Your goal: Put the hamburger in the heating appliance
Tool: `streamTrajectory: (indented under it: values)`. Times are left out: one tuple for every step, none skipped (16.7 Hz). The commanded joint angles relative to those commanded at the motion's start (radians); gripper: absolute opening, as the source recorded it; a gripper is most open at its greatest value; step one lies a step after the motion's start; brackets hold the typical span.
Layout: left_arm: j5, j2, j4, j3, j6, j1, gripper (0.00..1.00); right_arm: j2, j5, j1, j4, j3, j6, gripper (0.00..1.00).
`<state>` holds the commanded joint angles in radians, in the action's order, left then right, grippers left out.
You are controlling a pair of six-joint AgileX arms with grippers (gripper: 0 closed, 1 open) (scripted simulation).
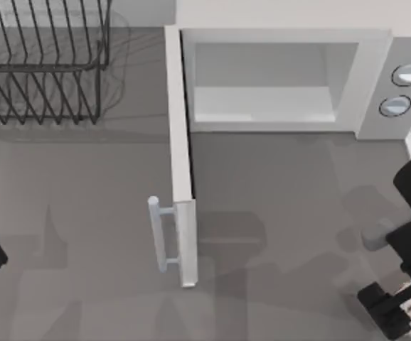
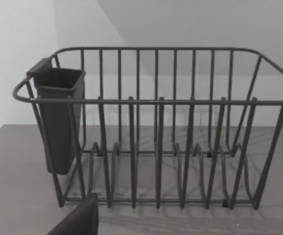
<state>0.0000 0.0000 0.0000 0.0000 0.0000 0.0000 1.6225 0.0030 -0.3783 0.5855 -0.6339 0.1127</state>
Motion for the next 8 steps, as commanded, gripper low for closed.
streamTrajectory:
  values:
    - [0.000, 0.000, 0.000, 0.000, 0.000, 0.000, 1.00, 0.000, 0.000, 0.000, 0.000, 0.000, 0.000, 0.55]
    - [0.000, 0.000, 0.000, 0.000, 0.000, 0.000, 1.00, 0.000, 0.000, 0.000, 0.000, 0.000, 0.000, 0.47]
    - [0.000, 0.000, 0.000, 0.000, 0.000, 0.000, 1.00, 0.000, 0.000, 0.000, 0.000, 0.000, 0.000, 0.40]
    - [0.000, 0.000, 0.000, 0.000, 0.000, 0.000, 1.00, 0.000, 0.000, 0.000, 0.000, 0.000, 0.000, 0.32]
    - [0.000, 0.000, 0.000, 0.000, 0.000, 0.000, 1.00, 0.000, 0.000, 0.000, 0.000, 0.000, 0.000, 0.25]
    - [0.000, 0.000, 0.000, 0.000, 0.000, 0.000, 1.00, 0.000, 0.000, 0.000, 0.000, 0.000, 0.000, 0.17]
    - [0.000, 0.000, 0.000, 0.000, 0.000, 0.000, 1.00, 0.000, 0.000, 0.000, 0.000, 0.000, 0.000, 0.10]
    - [0.000, 0.000, 0.000, 0.000, 0.000, 0.000, 1.00, 0.000, 0.000, 0.000, 0.000, 0.000, 0.000, 0.02]
